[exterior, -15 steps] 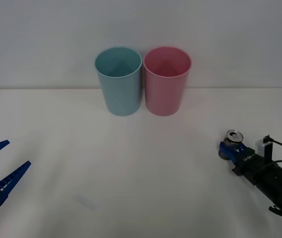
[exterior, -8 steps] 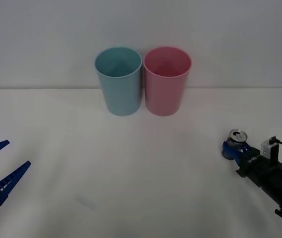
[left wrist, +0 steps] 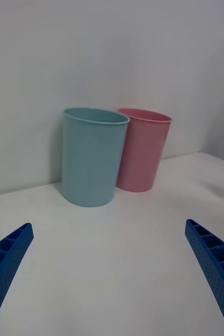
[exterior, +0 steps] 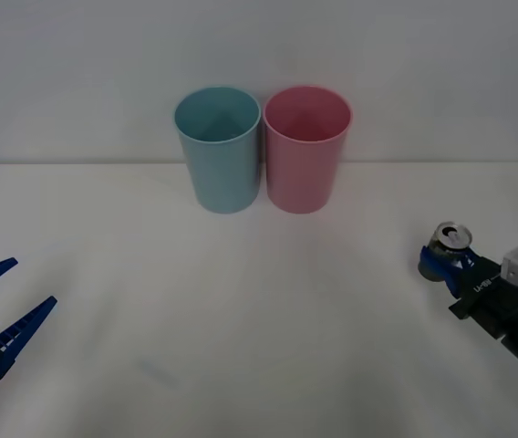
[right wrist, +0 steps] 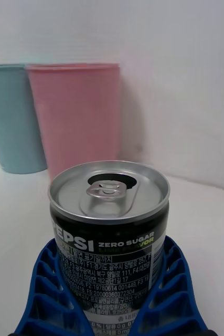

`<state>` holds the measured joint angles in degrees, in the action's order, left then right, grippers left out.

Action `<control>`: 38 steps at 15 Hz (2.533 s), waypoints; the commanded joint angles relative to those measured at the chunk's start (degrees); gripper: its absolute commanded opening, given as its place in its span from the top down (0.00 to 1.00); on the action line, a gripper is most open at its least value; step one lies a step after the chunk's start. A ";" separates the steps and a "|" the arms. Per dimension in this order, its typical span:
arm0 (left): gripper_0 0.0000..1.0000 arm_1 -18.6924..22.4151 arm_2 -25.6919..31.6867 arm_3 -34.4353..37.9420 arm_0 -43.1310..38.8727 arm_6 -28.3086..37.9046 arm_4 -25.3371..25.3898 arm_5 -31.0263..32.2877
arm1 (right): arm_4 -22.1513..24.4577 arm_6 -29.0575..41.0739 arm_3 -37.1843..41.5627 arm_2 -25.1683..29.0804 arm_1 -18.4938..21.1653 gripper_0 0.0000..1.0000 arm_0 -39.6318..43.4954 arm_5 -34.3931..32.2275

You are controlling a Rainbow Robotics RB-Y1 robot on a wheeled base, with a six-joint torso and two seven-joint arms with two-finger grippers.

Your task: Grasp the object on the table and drop it into the matching bin: aluminum can to the light blue bin, PET bottle to the pink bin.

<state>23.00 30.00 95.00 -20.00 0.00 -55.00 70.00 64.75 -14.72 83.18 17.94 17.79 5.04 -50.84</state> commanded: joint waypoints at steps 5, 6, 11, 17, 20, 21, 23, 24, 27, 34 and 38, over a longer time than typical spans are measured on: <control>0.00 0.00 0.00 0.00 0.00 0.00 0.00 0.00 | -2.08 8.92 9.99 -0.97 2.60 1.00 0.85 -1.28; 0.00 0.00 0.00 0.00 0.00 0.00 0.00 0.00 | -2.78 11.29 11.39 -1.59 3.31 1.00 0.85 -1.28; 0.00 0.00 0.00 0.00 0.00 0.00 0.00 0.00 | -3.93 19.38 16.05 -4.84 5.94 1.00 -2.67 -0.93; 0.00 0.00 0.00 0.00 0.00 0.00 0.00 0.00 | -4.01 20.52 16.05 -13.28 10.25 1.00 -10.84 5.23; 0.00 0.00 0.00 0.00 0.00 0.00 0.00 0.00 | -4.01 21.40 13.06 -18.99 12.18 1.00 -17.79 7.25; 0.00 0.00 0.00 0.00 0.00 0.00 0.00 0.00 | -4.01 21.57 10.87 -20.84 12.62 1.00 -20.78 7.25; 0.00 0.00 0.00 0.00 0.00 0.00 0.00 0.00 | -3.84 21.84 6.30 -23.65 12.71 1.00 -26.58 7.25; 0.00 0.00 0.00 0.00 0.00 0.00 0.00 0.00 | -3.84 21.84 3.92 -24.97 12.62 1.00 -29.48 7.25; 0.00 0.00 0.00 0.00 0.00 0.00 0.00 0.00 | -2.78 22.10 -1.44 -29.01 12.62 1.00 -36.42 9.18; 0.00 0.00 0.00 0.00 0.00 0.00 0.00 0.00 | -2.17 23.77 -16.20 -36.83 8.49 1.00 -52.59 15.25; 0.00 0.00 0.00 0.00 0.00 0.00 0.00 0.00 | -2.43 23.86 -22.71 -43.07 4.19 1.00 -58.74 26.76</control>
<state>23.00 30.00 95.00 -20.00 0.00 -55.00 70.00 62.45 9.13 61.48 -23.94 22.80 -52.78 -26.26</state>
